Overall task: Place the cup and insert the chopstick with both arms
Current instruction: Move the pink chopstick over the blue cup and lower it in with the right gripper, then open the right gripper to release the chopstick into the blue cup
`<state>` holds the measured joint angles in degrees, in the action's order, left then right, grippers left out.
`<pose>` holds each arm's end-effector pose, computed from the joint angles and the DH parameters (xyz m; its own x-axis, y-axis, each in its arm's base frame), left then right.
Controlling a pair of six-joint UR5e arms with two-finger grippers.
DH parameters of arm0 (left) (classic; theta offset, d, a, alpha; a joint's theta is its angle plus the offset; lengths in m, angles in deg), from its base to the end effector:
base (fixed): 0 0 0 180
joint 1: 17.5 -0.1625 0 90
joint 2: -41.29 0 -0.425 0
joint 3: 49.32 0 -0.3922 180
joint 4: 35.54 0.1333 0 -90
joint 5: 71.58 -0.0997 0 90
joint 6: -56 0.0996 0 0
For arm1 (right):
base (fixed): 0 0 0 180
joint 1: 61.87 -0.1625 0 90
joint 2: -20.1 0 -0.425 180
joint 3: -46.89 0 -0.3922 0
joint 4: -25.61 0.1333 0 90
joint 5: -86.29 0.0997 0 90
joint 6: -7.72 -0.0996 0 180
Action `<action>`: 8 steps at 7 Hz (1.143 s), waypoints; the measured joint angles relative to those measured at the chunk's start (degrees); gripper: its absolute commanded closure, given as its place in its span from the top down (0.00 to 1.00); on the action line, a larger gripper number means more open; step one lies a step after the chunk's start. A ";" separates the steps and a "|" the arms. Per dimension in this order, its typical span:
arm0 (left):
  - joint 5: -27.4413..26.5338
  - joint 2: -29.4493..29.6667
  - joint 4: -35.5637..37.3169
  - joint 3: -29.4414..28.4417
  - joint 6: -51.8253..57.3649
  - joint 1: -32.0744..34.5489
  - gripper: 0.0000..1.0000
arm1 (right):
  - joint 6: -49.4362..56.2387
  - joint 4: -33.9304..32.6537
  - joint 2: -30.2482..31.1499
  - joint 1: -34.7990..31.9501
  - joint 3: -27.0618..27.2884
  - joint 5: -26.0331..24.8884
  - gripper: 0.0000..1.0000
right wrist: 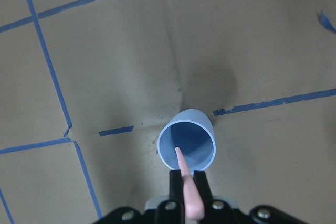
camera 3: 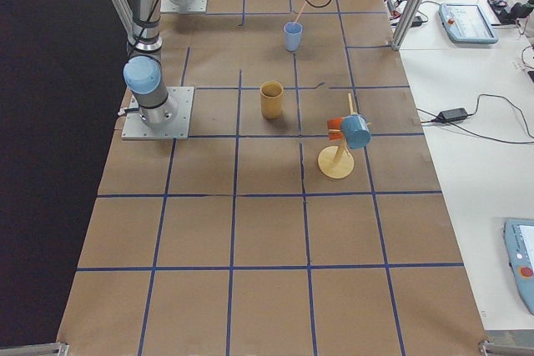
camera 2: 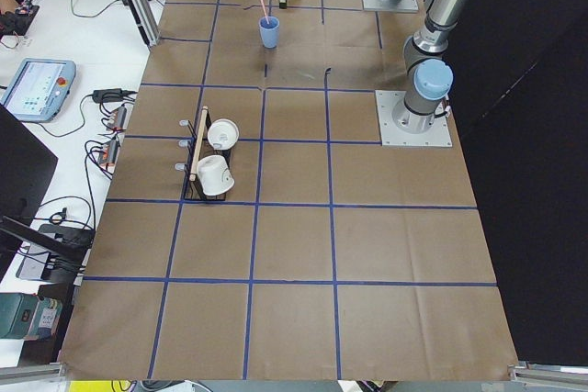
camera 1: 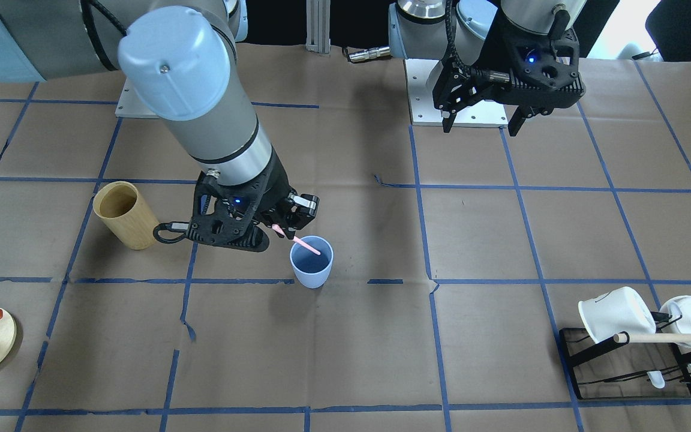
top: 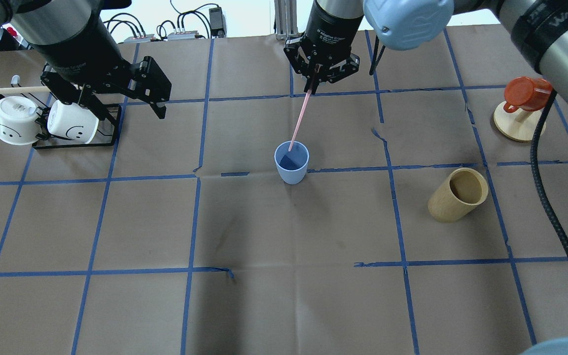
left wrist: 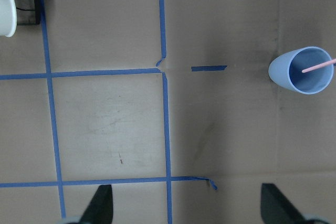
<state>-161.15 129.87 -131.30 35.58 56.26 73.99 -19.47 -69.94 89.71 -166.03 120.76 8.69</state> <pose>-0.1465 -0.4765 0.5336 -0.9995 0.0306 0.0074 0.0305 0.9994 -0.0133 0.3068 -0.5837 0.4367 -0.9531 0.2263 -0.2012 0.2146 0.9736 0.0781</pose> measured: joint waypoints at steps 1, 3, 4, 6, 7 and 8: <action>0.01 0.00 0.08 0.00 0.00 -0.02 1.00 | -0.22 -0.08 -0.33 -0.75 0.15 -0.28 0.06; 0.05 0.01 0.18 0.00 0.00 0.05 1.00 | -0.20 -0.10 -1.23 -1.16 0.33 -0.69 0.09; 0.03 0.01 0.19 0.00 0.00 0.07 1.00 | -0.21 -0.08 -1.44 -1.19 0.60 -0.84 0.16; 0.01 0.01 0.14 0.00 0.00 0.08 1.00 | -0.23 -0.14 -1.51 -1.21 1.26 -1.57 0.36; 0.01 0.01 0.13 0.00 0.00 0.09 1.00 | -0.23 -0.16 -1.60 -1.21 1.38 -2.15 0.61; 0.01 0.01 0.13 0.00 0.00 0.09 1.00 | -0.34 -0.22 -1.83 -1.21 1.34 -2.42 0.76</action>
<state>-161.14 129.88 -131.16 35.58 56.26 74.08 -19.82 -70.15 87.88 -167.25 122.10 6.27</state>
